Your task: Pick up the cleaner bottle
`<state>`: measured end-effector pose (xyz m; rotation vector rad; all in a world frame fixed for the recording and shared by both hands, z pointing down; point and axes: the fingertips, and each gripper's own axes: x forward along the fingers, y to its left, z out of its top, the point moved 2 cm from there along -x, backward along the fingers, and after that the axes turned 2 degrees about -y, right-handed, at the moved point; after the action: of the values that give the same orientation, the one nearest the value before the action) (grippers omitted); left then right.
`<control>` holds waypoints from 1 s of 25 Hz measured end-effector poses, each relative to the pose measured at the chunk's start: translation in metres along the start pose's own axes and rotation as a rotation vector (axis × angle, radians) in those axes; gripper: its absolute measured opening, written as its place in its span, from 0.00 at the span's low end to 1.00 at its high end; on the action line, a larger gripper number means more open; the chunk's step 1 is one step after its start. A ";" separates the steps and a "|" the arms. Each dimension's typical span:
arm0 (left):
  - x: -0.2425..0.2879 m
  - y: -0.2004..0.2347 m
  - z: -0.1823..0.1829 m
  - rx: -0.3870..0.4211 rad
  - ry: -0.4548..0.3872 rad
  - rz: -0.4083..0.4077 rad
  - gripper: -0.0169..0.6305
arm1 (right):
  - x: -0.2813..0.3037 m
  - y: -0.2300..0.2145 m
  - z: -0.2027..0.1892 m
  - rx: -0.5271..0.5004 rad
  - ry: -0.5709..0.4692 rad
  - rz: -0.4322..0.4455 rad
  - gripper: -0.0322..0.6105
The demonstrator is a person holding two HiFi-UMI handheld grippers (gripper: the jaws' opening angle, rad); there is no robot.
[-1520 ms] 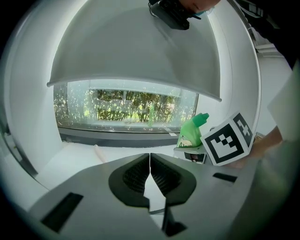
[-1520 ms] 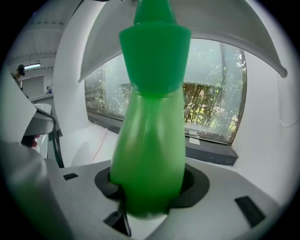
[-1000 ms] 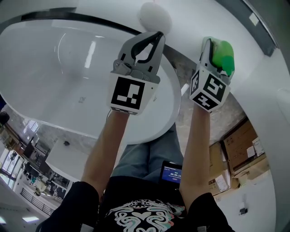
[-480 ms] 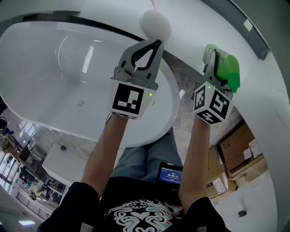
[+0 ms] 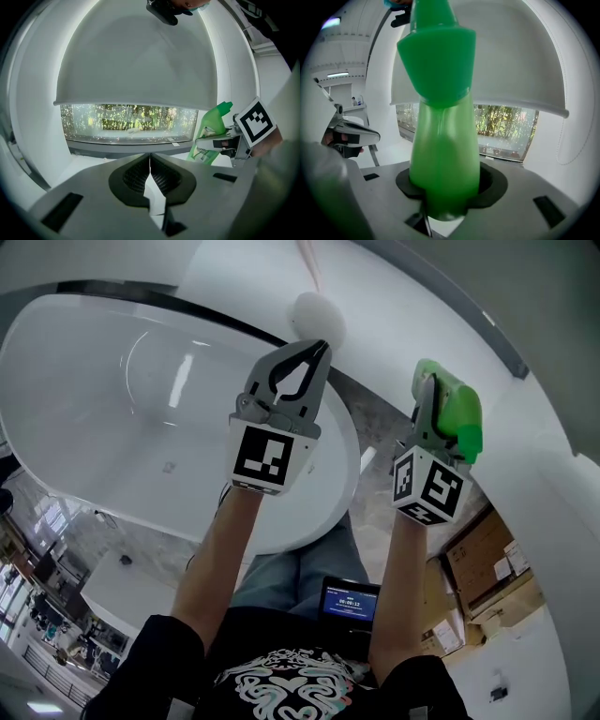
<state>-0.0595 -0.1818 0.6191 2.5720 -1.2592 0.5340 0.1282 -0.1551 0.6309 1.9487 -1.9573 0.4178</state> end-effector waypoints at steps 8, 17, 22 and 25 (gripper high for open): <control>-0.021 -0.004 0.044 0.025 -0.009 0.011 0.05 | -0.039 -0.001 0.042 0.005 -0.016 0.041 0.38; -0.057 -0.017 0.100 0.037 -0.059 0.016 0.05 | -0.093 0.003 0.100 0.000 -0.050 0.075 0.38; -0.088 -0.034 0.146 0.065 -0.104 0.022 0.05 | -0.132 -0.003 0.137 -0.002 -0.088 0.077 0.38; -0.108 -0.038 0.174 0.085 -0.130 0.032 0.05 | -0.156 -0.007 0.160 0.016 -0.111 0.064 0.38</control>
<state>-0.0519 -0.1437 0.4141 2.6996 -1.3482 0.4419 0.1287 -0.0856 0.4181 1.9621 -2.0960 0.3494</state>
